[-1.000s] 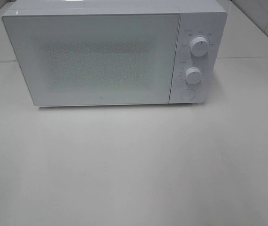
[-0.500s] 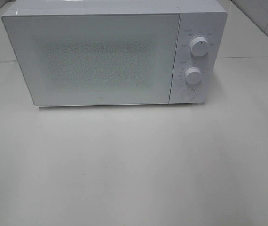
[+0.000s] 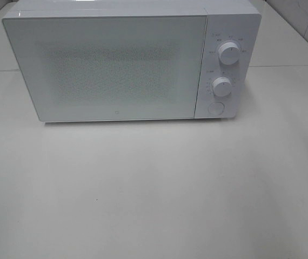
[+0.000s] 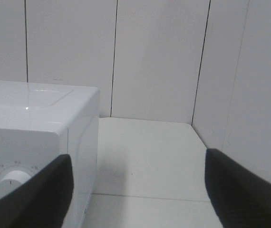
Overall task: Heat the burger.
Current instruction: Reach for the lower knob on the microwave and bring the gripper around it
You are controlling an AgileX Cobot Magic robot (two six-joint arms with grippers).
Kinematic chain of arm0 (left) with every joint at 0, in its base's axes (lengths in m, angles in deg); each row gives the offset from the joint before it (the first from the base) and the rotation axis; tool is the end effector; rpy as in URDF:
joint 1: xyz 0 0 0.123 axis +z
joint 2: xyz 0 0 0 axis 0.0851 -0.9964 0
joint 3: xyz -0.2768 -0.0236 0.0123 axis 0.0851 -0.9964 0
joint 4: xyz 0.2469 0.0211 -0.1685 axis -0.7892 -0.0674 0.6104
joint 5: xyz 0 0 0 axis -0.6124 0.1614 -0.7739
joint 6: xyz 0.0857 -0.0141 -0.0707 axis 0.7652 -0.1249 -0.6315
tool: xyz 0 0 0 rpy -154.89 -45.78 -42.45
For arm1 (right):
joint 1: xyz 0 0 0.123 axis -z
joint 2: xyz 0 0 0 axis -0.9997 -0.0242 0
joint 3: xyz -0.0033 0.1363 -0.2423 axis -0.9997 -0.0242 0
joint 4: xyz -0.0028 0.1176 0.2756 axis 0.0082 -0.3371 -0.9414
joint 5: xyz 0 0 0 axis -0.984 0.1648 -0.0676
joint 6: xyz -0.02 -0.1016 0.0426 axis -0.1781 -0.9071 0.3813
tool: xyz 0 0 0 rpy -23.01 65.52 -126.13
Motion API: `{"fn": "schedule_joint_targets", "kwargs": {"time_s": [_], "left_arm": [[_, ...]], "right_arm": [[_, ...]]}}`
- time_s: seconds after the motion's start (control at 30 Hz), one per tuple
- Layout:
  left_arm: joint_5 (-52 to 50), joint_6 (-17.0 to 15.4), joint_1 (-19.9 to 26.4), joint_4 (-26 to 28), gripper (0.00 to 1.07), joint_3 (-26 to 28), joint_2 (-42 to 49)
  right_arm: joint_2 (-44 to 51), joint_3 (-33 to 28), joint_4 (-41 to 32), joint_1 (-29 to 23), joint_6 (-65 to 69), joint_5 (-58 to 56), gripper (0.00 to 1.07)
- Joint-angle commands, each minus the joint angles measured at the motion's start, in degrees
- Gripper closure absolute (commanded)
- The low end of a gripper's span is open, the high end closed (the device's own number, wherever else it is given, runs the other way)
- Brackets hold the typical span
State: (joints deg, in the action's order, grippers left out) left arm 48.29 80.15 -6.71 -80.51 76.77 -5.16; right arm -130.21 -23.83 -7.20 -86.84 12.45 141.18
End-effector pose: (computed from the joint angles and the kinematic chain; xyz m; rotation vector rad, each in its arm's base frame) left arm 0.0636 0.0027 0.2940 0.1905 2.0084 0.1390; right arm 0.2396 -0.0005 0.2064 -0.0830 1.3959 -0.0463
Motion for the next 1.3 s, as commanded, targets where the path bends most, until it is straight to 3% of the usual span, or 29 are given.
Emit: {"fn": "schedule_joint_targets", "kwargs": {"time_s": [0.03,0.17,0.4,0.53,0.6,0.63,0.7,0.8,0.9,0.97,1.3], "left_arm": [[-0.57,0.06,0.23,-0.06,0.06,-0.11,1.43],[-0.57,0.06,0.23,-0.06,0.06,-0.11,1.43],[-0.57,0.06,0.23,-0.11,0.06,-0.11,1.26],[-0.57,0.06,0.23,-0.11,0.06,-0.11,1.20],[-0.57,0.06,0.23,-0.11,0.06,-0.11,1.20],[-0.57,0.06,0.23,-0.11,0.06,-0.11,1.20],[-0.57,0.06,0.23,-0.11,0.06,-0.11,1.20],[-0.57,0.06,0.23,-0.11,0.06,-0.11,1.20],[-0.57,0.06,0.23,-0.11,0.06,-0.11,1.20],[-0.57,0.06,0.23,-0.11,0.06,-0.11,1.20],[-0.57,0.06,0.23,-0.11,0.06,-0.11,1.20]], "right_arm": [[-4.93,-1.78,-0.63,0.00,-0.57,6.93,0.31],[-9.40,-3.38,-1.78,0.00,-0.74,12.32,0.31],[-18.74,-5.16,3.27,-0.40,-2.92,20.11,0.31],[-21.37,-5.16,-0.86,-4.98,-2.98,21.14,0.31],[-24.64,-5.10,-6.88,-11.92,-2.98,22.00,0.31],[-24.64,-5.10,-6.88,-11.92,-2.98,22.00,0.31],[-30.48,-3.55,-15.24,-20.45,-2.86,25.50,0.31],[-34.55,-0.92,-18.96,-24.24,-1.43,25.90,0.31],[-35.58,0.06,-19.37,-24.98,-1.26,26.01,0.31],[-40.11,5.61,-20.17,-27.62,-1.26,26.07,0.31],[-46.81,15.13,-22.69,-28.65,-2.75,26.18,0.31]]}}
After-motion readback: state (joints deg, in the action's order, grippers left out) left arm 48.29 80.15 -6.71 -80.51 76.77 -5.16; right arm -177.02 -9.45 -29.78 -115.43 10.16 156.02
